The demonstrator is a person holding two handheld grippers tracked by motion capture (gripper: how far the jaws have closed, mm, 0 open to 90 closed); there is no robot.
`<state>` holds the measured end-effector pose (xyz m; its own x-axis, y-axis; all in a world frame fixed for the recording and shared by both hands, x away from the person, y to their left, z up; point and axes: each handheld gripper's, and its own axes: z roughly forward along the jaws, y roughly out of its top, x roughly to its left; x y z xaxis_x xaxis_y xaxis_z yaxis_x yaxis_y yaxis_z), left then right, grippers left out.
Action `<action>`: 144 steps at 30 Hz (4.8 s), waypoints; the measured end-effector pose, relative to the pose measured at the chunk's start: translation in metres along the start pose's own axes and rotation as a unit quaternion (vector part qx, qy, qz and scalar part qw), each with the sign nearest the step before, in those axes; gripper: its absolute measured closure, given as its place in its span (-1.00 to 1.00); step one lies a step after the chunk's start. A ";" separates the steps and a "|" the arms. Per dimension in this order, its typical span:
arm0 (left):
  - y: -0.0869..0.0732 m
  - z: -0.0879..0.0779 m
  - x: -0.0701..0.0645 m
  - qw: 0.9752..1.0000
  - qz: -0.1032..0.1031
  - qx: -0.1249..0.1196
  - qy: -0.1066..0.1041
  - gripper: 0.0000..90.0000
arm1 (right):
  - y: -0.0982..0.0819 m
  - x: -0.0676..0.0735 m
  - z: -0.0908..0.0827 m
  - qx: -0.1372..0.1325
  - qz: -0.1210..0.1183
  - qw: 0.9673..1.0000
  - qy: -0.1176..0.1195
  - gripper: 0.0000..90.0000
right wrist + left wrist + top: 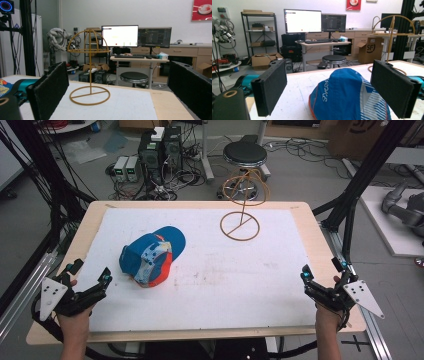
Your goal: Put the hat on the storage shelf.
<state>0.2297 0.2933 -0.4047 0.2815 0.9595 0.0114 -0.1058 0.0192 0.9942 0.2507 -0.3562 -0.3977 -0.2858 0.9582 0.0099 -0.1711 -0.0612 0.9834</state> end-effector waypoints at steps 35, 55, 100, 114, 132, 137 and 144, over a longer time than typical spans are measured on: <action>0.004 0.039 -0.014 0.999 0.005 0.018 -0.047 -0.69 | -0.004 -0.003 -0.001 0.010 -0.002 1.000 -0.001 -0.92; -0.009 0.080 -0.029 0.997 0.008 0.065 -0.051 -0.62 | -0.004 -0.006 -0.004 0.010 0.000 1.000 -0.004 -0.92; -0.040 0.109 -0.025 0.979 -0.009 0.193 -0.065 0.61 | -0.006 -0.005 -0.002 0.017 -0.002 1.000 -0.004 -0.92; -0.030 0.105 -0.028 0.986 -0.015 0.156 -0.059 0.96 | -0.006 -0.004 -0.001 0.017 -0.002 1.000 -0.003 -0.92; 0.001 0.098 -0.038 0.994 -0.065 0.052 -0.071 0.96 | -0.007 -0.006 -0.002 0.017 -0.002 1.000 -0.004 -0.92; 0.015 0.097 -0.045 0.994 -0.066 0.029 -0.077 0.97 | -0.007 -0.005 -0.001 0.019 -0.005 1.000 -0.002 -0.92; 0.038 0.101 -0.056 0.994 -0.070 -0.008 -0.086 0.97 | -0.009 -0.004 0.000 0.021 -0.004 1.000 0.000 -0.92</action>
<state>0.3065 0.2115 -0.3563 0.4539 0.8846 -0.1067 -0.0698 0.1547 0.9855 0.2535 -0.3596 -0.4061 -0.2840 0.9588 0.0025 -0.1342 -0.0424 0.9900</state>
